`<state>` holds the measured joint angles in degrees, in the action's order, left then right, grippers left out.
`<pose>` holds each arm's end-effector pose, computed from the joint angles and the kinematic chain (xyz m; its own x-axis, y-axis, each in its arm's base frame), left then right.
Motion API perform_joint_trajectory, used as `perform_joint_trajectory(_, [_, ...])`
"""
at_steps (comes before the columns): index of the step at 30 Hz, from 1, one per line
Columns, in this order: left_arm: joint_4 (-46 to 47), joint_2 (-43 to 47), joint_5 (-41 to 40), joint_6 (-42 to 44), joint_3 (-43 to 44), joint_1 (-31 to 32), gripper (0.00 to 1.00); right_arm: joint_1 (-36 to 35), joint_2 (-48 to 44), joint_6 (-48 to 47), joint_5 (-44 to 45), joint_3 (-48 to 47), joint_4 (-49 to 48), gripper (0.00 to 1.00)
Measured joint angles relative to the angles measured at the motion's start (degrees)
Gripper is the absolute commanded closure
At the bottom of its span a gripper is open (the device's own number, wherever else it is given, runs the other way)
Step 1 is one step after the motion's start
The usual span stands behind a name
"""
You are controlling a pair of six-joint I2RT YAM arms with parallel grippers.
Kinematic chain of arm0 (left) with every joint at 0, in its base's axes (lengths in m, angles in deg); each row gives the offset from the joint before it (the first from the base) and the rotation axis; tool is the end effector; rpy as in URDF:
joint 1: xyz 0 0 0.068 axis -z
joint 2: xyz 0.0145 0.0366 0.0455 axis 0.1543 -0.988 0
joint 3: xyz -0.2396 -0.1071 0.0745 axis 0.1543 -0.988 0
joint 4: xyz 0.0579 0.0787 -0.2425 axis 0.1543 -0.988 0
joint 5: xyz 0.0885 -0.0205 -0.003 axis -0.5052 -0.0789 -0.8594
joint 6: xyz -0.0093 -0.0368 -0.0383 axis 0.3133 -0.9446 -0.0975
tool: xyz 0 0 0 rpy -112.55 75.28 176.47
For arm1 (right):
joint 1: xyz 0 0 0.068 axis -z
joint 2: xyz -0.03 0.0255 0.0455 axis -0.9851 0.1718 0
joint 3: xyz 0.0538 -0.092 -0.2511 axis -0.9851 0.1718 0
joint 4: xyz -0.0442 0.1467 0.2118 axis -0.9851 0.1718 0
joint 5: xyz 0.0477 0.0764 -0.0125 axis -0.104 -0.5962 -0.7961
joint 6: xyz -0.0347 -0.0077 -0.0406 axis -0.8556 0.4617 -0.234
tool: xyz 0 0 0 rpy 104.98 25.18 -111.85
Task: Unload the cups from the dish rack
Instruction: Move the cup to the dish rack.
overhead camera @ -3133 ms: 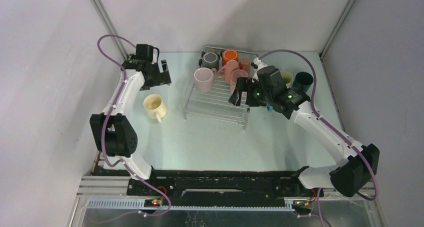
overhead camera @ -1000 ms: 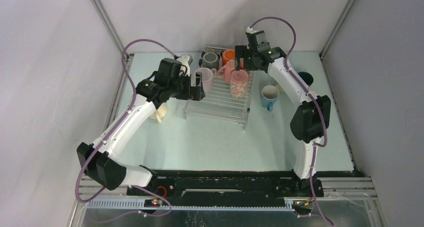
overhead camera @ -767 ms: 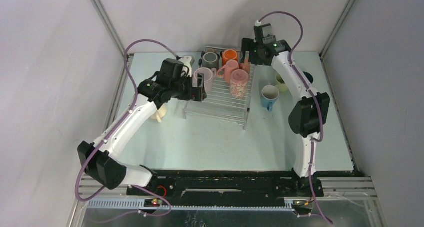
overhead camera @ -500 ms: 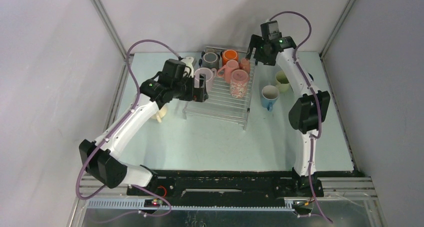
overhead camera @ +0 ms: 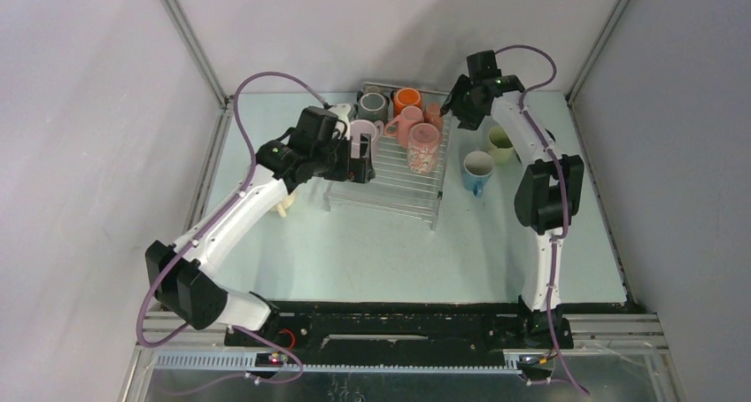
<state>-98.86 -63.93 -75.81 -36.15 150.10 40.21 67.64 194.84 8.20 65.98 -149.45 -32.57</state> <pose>0.2567 -0.1586 0.3514 -0.7385 0.0594 -0.6716 0.3260 0.9034 -0.2786 0.4688 0.1045 0.3026 -0.7352 0.4567 -0.5009 0.2698 0.8750 0.4019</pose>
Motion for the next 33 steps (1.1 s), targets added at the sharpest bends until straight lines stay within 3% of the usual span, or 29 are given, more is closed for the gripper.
perform_joint_trajectory(12, [0.55,-1.05,-0.02,-0.31,0.0,1.44,0.0,-0.68,0.0,3.48,-2.27,10.19,-6.54,0.39])
perform_joint_trajectory(22, [1.05,-3.76,0.04,-1.05,0.09,3.54,0.0,-1.33,-0.63,4.26,-2.27,12.33,-9.51,0.45])
perform_joint_trajectory(33, [4.33,-13.68,0.17,-0.96,7.3,4.81,0.0,-2.6,-0.72,4.35,-2.27,12.63,-10.34,0.5])
